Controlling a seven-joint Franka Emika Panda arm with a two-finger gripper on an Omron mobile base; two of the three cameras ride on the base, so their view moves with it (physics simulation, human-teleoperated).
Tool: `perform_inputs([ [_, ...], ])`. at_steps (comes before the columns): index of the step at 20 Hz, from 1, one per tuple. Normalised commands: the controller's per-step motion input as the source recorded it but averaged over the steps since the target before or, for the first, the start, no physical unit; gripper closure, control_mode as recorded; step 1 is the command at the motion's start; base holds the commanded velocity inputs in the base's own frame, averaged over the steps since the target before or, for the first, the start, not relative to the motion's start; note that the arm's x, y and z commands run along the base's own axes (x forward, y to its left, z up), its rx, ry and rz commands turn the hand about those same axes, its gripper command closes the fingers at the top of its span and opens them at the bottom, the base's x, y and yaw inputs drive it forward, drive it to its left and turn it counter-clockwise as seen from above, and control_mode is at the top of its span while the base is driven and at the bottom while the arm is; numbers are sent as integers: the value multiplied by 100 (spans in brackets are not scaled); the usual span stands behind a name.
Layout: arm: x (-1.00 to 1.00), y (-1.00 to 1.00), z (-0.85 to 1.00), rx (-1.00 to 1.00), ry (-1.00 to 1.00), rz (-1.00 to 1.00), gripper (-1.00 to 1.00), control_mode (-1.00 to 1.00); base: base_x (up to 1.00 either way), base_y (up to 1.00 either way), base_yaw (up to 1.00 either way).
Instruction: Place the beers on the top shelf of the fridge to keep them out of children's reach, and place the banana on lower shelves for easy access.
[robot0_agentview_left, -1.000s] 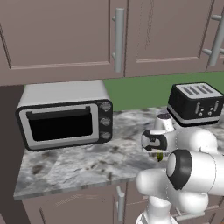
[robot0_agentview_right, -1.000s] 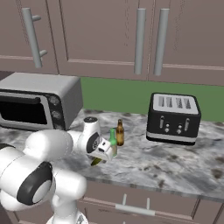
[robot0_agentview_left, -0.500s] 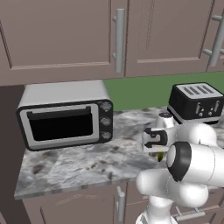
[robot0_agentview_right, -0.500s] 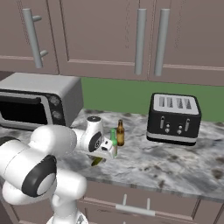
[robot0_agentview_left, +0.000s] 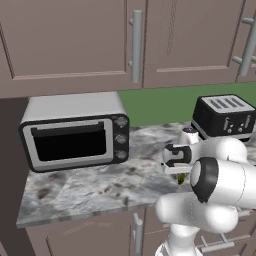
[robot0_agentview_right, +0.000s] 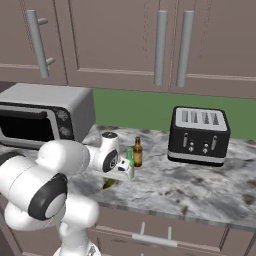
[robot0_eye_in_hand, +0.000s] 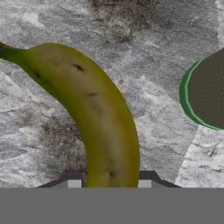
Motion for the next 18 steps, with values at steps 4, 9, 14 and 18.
perform_inputs([
  [4, -35, 4, 0, 0, -1, 8, 100, -100, 0, 0, 0],
  [9, -46, 6, 22, 0, -10, 9, 100, -100, 0, 0, 0],
  [14, -43, 15, 60, 0, -18, 13, 100, -100, 0, 0, 0],
  [18, -43, 29, 62, 0, -18, 16, 100, -100, 0, 0, 0],
])
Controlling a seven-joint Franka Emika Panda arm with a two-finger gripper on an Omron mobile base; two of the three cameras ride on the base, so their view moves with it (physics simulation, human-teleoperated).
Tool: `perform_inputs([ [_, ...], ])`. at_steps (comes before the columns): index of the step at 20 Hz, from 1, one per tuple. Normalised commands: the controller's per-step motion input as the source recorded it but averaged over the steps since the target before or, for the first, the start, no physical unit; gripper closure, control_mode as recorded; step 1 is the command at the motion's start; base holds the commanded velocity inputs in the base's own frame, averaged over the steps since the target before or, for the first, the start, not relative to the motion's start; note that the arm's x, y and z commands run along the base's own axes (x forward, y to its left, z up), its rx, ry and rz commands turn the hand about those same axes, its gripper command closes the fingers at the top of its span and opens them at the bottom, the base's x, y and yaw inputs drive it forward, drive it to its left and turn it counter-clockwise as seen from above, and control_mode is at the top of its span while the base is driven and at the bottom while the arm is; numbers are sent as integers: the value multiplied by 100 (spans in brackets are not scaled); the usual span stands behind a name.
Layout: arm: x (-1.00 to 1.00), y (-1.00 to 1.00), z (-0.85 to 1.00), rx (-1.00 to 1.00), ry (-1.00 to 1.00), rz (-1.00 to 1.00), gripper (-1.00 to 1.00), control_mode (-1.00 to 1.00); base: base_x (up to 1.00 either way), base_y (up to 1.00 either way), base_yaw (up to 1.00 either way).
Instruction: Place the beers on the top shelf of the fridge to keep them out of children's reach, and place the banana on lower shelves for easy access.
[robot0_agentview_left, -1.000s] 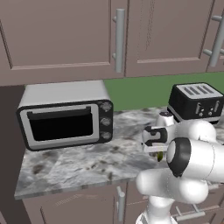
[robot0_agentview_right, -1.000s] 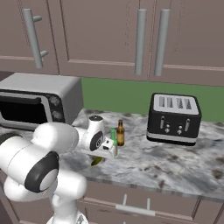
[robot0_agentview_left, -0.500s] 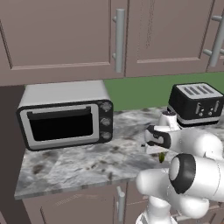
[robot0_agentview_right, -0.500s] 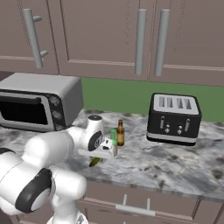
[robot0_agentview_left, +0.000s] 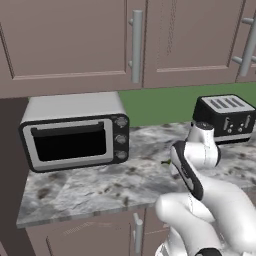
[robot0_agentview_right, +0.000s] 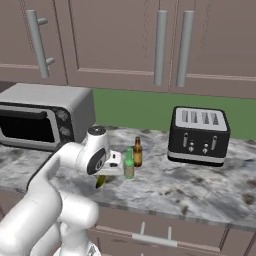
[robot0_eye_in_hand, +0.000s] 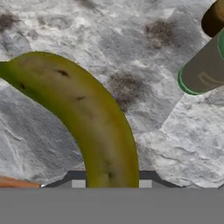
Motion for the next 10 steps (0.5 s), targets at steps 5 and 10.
perform_inputs([
  [5, -40, 43, 60, 0, -20, 15, 100, -100, 0, 0, 0],
  [10, -42, 37, 83, 0, -26, 15, 100, -100, 0, 0, 0],
])
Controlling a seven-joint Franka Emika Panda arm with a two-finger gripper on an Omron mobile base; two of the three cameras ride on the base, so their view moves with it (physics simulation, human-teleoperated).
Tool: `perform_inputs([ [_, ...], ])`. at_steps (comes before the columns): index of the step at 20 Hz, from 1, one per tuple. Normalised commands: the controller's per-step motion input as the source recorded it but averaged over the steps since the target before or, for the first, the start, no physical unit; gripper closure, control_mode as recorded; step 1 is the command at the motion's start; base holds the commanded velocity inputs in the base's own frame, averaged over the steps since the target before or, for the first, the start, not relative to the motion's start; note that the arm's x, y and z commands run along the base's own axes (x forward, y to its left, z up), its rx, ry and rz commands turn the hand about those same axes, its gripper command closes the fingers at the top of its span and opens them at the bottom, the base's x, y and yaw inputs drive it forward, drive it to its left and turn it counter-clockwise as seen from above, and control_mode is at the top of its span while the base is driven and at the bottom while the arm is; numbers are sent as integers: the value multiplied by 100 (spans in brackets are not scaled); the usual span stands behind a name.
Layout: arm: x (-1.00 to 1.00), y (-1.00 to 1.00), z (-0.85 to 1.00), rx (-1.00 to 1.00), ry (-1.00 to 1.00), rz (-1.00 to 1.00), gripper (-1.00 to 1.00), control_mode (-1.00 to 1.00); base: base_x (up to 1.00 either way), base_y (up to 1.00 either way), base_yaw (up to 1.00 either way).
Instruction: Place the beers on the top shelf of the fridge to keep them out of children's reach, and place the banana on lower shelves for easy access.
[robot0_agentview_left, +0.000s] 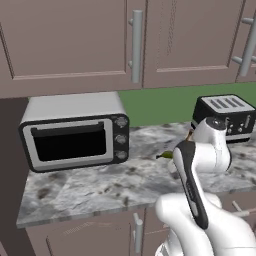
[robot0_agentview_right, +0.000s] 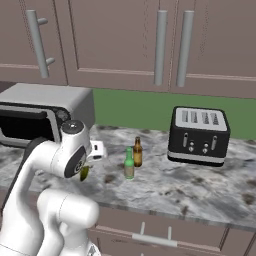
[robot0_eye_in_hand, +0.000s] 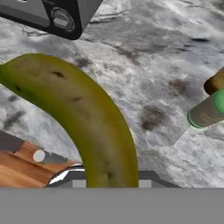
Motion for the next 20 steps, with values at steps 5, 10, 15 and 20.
perform_inputs([
  [5, -32, 4, 93, 0, -30, 13, 100, -100, 0, 0, 0],
  [10, -45, -3, 59, -8, -8, 11, 100, -100, 0, 0, 0],
  [15, -46, -4, 28, -15, -6, 6, 100, -100, 0, 0, 0],
  [20, -51, -2, 28, -19, -2, 2, 100, -100, 0, 0, 0],
])
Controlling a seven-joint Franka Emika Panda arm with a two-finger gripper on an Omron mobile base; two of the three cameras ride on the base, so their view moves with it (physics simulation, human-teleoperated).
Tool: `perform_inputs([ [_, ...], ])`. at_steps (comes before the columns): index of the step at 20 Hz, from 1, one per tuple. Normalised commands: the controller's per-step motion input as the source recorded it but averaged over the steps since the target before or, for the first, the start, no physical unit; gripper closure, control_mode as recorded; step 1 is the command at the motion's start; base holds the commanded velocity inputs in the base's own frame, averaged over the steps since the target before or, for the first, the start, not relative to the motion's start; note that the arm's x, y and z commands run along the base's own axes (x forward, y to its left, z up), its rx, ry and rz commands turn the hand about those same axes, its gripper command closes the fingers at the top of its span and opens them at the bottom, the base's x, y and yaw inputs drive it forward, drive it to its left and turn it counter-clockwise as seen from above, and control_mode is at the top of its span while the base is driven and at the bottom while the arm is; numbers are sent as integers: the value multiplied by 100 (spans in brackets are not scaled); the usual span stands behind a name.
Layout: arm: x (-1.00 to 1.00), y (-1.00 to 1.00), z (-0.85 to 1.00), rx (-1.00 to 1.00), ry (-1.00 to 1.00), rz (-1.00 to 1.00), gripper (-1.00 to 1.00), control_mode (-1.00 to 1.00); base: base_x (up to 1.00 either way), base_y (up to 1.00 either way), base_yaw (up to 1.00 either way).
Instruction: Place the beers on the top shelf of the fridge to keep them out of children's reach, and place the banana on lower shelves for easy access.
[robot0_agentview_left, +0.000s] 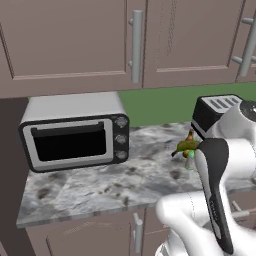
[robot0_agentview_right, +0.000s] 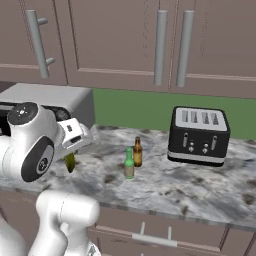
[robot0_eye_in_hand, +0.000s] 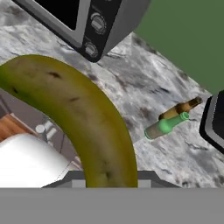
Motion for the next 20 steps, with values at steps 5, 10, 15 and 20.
perform_inputs([
  [5, -52, -3, 8, -12, -8, 5, 100, -100, 0, 0, 0],
  [10, -53, -10, 3, -6, -15, 11, 100, -100, 0, 0, 0],
  [15, -75, -19, 0, 0, -20, 18, 100, -100, 0, 0, 0],
  [20, -61, -2, 0, 0, -14, 16, 100, 100, -11, 0, 3],
])
